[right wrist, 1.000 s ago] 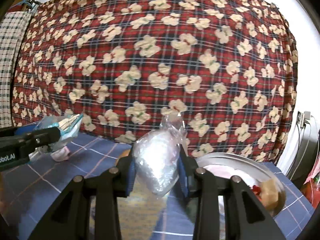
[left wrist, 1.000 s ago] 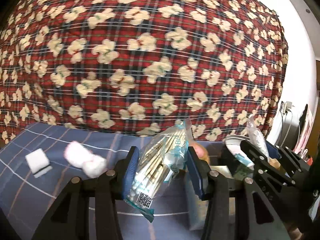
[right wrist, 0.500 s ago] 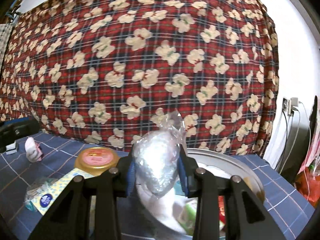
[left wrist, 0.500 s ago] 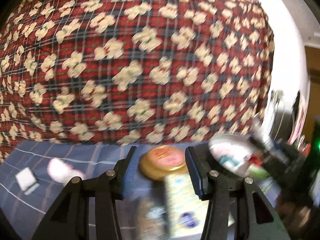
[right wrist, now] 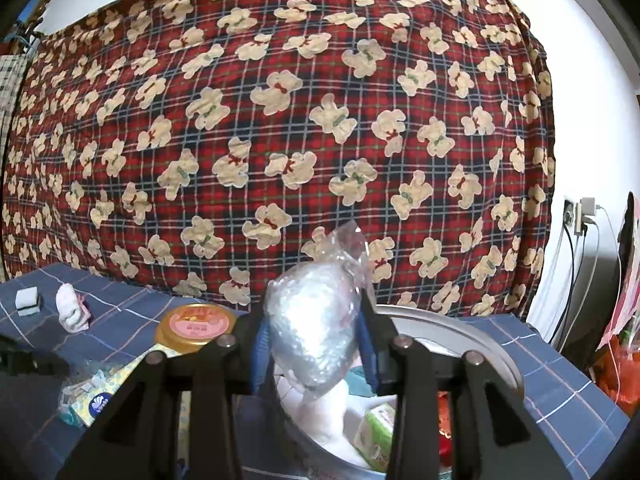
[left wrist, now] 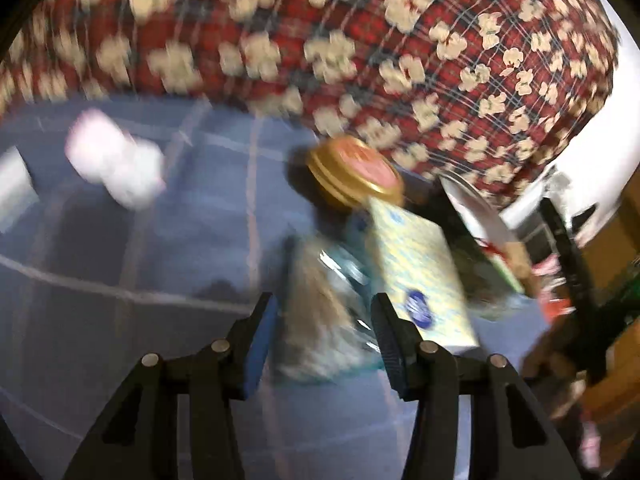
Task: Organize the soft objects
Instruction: 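Carry the cotton-swab bag and clear plastic bag over the metal tin with both grippers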
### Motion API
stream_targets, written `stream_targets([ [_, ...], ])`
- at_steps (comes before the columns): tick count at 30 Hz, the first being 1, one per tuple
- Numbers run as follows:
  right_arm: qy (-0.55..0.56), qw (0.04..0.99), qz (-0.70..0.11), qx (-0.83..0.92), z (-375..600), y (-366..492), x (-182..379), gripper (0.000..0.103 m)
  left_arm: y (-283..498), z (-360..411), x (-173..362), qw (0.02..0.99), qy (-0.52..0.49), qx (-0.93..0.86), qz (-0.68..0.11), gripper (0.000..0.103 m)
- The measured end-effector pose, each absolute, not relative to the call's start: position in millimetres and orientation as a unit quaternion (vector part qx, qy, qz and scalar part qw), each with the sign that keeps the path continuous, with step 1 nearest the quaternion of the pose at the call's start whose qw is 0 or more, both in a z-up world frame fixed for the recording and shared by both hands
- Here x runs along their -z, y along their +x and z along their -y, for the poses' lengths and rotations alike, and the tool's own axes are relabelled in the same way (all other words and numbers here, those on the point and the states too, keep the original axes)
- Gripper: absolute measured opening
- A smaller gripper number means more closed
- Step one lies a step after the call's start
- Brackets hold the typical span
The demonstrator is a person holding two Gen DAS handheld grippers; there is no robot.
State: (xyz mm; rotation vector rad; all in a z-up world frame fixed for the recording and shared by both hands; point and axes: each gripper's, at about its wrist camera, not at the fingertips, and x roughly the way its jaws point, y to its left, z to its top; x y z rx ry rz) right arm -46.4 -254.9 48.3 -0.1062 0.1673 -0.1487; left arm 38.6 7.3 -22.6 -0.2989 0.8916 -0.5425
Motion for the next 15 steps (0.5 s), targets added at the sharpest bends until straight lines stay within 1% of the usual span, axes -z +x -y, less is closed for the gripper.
stream_targets([
  [3,-0.047,0.992,-0.087,0.073,257,-45,-48,0.038,42,-3,34,0.822,-0.19,0.277,-0.459,0.053],
  [4,-0.044,0.993,-0.087,0.073,258,-45,-48,0.038,44,-2,36,0.815,-0.203,0.276,-0.466,0.057],
  [9,-0.041,0.993,-0.085,0.072,259,-46,-49,0.038,54,-8,45,0.801,-0.248,0.24,-0.489,0.057],
  [11,-0.042,0.993,-0.084,0.072,259,-47,-49,0.038,54,-3,44,0.81,-0.232,0.238,-0.483,0.057],
  [13,-0.044,0.993,-0.083,0.07,258,-47,-49,0.038,52,11,38,0.829,-0.175,0.226,-0.48,0.057],
  [14,-0.046,0.993,-0.083,0.07,257,-46,-49,0.038,51,18,36,0.837,-0.151,0.219,-0.479,0.056],
  [15,-0.048,0.993,-0.084,0.07,256,-46,-49,0.038,51,25,36,0.844,-0.129,0.212,-0.476,0.052],
])
